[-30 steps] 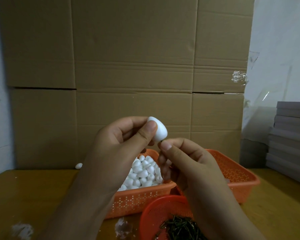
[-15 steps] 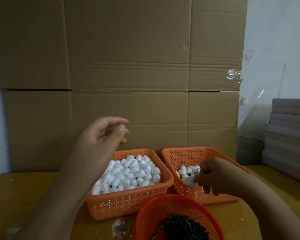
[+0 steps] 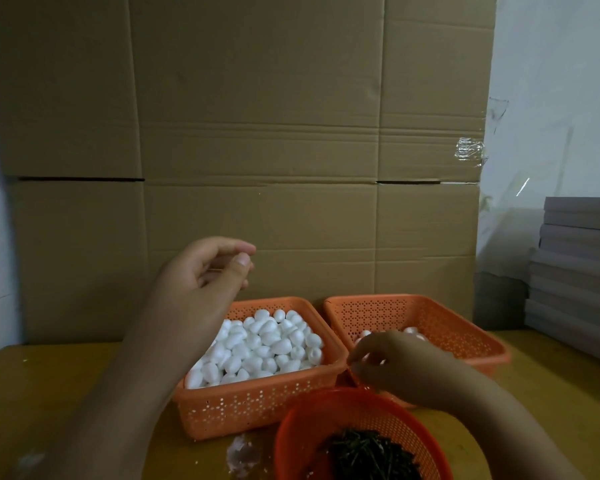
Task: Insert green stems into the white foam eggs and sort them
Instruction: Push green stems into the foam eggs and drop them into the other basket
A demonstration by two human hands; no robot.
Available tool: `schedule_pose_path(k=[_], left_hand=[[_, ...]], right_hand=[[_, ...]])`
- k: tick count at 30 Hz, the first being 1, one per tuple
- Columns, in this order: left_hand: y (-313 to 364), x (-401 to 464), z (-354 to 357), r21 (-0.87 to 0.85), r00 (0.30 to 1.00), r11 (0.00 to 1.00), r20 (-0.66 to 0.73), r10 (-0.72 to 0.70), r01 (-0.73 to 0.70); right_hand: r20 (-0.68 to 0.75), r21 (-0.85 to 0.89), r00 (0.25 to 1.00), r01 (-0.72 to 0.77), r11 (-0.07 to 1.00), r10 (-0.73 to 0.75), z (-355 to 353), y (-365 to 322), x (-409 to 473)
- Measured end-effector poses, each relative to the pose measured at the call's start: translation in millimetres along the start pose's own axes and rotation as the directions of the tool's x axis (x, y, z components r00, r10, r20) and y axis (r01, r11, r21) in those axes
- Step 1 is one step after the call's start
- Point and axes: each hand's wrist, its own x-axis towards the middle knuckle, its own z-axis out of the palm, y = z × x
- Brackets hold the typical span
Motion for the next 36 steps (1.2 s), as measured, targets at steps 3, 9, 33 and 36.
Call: schedule_pose_path(k=[3,9,33,36], left_hand=[[3.2,0.5,-5.2,-0.018,0.999,1.000,-0.040,0.021,-0.021],[10.4,2.4,-19.2,-0.094,0.991,0.992,-0.119,0.067,-0.079],[14.3,2.8,-21.9,-0.144,0.996,0.986,-0.054,0.076,-0.083],[14.2,2.9,-21.2,-0.139,0.996,0.987,-0.050,0.079,-0.085]], right_hand=[[-0.096,0.087,0.995,0.045,0.995,-0.036,10.0,-19.7,4.4],[-0.207,-0.156,0.978,-0.070,0.985,0.036,26.7,-37.0,58.7],[0.180,-0.670,0.962,-0.033,0.741,0.205,68.5,-49.3,127.1],[0.206,-0.598,0.965,-0.007,0.802,0.162,55.7,-55.1,118.1]])
